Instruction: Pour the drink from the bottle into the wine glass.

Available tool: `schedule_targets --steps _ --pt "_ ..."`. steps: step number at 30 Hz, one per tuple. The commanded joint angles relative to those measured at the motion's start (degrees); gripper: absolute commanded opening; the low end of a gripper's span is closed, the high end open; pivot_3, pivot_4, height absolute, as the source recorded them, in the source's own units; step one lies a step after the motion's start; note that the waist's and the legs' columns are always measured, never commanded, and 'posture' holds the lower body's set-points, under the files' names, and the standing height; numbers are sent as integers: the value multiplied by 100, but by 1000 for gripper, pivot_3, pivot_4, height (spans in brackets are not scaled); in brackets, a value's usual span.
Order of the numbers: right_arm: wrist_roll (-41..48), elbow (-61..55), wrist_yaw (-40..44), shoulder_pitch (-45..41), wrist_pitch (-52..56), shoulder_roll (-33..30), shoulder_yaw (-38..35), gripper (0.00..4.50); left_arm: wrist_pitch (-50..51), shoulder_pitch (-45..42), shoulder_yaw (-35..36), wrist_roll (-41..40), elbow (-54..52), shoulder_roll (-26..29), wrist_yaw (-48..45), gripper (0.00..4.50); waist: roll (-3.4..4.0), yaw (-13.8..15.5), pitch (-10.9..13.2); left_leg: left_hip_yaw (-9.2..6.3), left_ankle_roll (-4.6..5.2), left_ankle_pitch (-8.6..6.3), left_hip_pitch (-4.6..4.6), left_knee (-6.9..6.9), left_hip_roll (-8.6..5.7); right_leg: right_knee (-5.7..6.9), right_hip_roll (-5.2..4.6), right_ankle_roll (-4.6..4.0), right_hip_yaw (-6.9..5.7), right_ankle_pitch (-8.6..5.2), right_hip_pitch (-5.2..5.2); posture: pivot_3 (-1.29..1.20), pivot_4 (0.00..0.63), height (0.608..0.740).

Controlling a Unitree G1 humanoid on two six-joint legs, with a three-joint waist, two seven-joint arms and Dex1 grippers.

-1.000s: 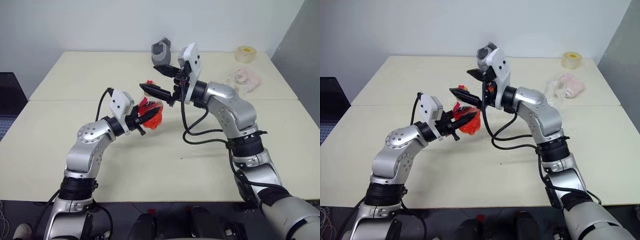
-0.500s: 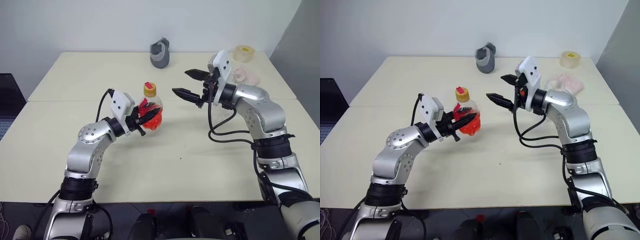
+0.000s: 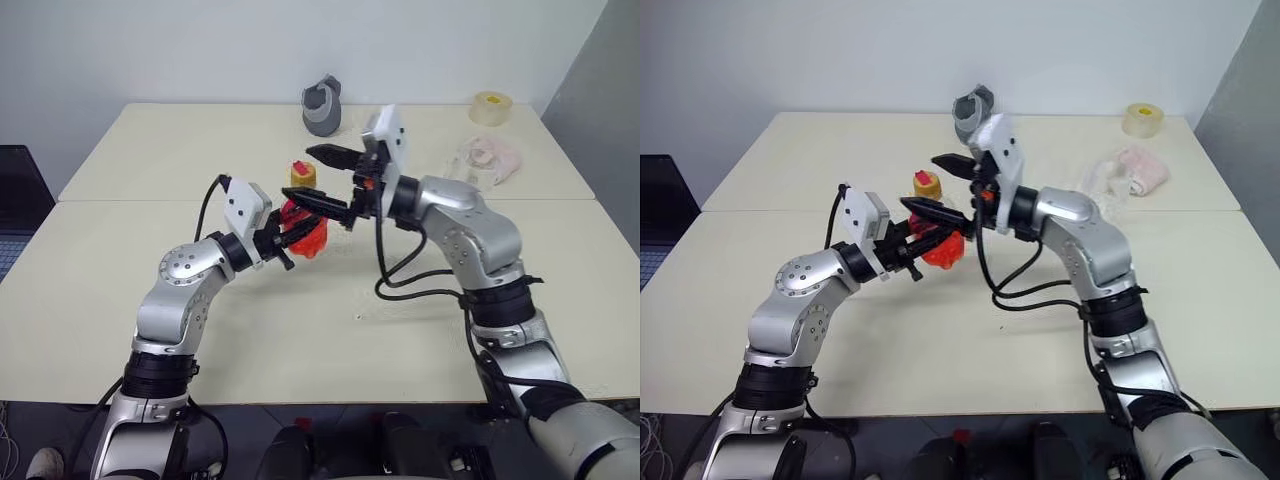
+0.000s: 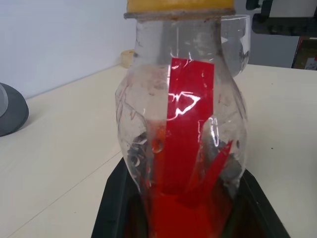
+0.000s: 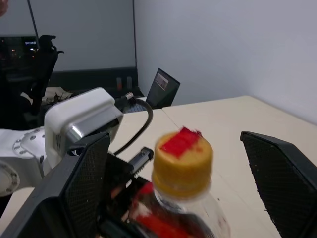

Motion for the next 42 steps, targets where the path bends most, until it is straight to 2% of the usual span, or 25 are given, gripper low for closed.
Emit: schedule_targets --steps 1,10,14,29,38,42 --pt "-241 304 -178 -220 -452 105 -49 4477 -148 -111 64 -45 -162 11 -39 1008 0 0 0 0 0 0 0 0 0 0 0 0 0 0 0 0 150 740" --pt "-491 791 -401 -330 -857 136 -221 4477 -181 -27 63 -38 -179 -9 14 1008 0 -2 0 2 0 0 0 -1 1 0 0 0 1 0 -2 0 150 740" --pt "-350 621 -444 -244 -646 51 -365 4477 -176 -21 71 -47 -179 -6 16 1008 0 -2 0 1 0 0 0 -1 0 0 0 0 1 0 -2 0 150 740" --pt "100 -99 -419 241 60 -919 -651 4477 -198 -145 54 -45 -83 -6 -15 1008 0 5 0 1 2 -1 -2 -1 0 0 0 0 0 0 -1 0 150 740" --pt "139 -281 -242 462 142 -1176 -652 4477 -192 -132 60 -56 -116 0 -43 1008 0 -2 0 5 3 -2 -2 -1 2 1 1 0 3 0 -1 0 150 740" --pt "523 -593 53 551 349 -1026 -577 4477 -185 -134 61 -49 -124 11 -40 1008 0 -1 0 5 3 -2 -3 -1 1 -1 1 0 2 0 0 0 150 740"
